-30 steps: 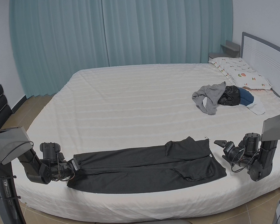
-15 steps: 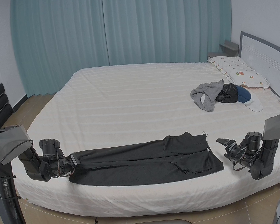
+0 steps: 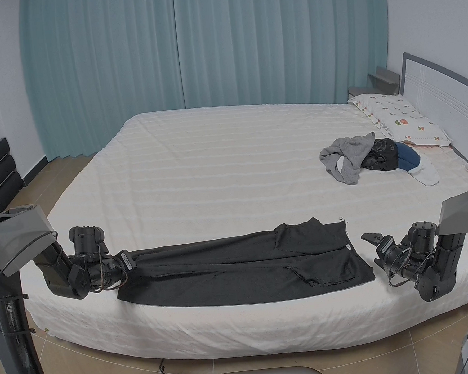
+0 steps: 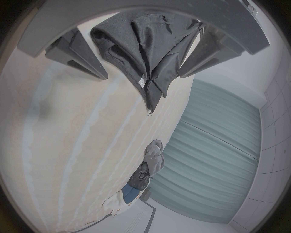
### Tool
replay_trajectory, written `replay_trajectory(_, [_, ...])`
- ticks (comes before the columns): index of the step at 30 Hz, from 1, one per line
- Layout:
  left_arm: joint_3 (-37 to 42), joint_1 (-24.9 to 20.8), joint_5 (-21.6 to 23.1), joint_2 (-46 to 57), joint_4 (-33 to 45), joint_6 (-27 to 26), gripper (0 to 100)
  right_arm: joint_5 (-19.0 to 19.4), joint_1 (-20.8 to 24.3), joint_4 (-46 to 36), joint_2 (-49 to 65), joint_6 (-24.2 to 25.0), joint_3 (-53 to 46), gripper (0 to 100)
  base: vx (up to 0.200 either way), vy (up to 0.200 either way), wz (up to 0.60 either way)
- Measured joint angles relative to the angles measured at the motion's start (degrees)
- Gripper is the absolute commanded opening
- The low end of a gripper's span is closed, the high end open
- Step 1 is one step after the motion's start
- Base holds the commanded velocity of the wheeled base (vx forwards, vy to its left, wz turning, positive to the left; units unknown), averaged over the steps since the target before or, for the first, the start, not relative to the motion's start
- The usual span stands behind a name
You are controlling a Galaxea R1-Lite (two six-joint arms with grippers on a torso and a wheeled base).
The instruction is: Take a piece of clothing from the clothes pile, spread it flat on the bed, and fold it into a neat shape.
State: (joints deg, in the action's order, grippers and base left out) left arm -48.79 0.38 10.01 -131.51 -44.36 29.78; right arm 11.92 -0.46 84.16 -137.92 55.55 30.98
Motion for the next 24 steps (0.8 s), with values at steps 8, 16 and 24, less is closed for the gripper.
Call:
replay_trajectory(8, [-1.7,-2.7,-3.0,2.1,4.7,0.7,0,0.0,0.0,0.0,-0.1,0.0,0.0,100,0.000,-0.200,0.00])
replay_trajectory(16, [-6.4,-6.0,-3.8,6.5,14.9,5.3,0,0.0,0.4,0.0,-0.2,-0.1,-0.2,100,0.000,-0.200,0.00])
replay_trajectory(24, [-12.4,-9.9,-4.1,9.6,24.9,7.6,0,0.0,0.5,0.0,-0.2,-0.1,-0.4,100,0.000,-0.200,0.00])
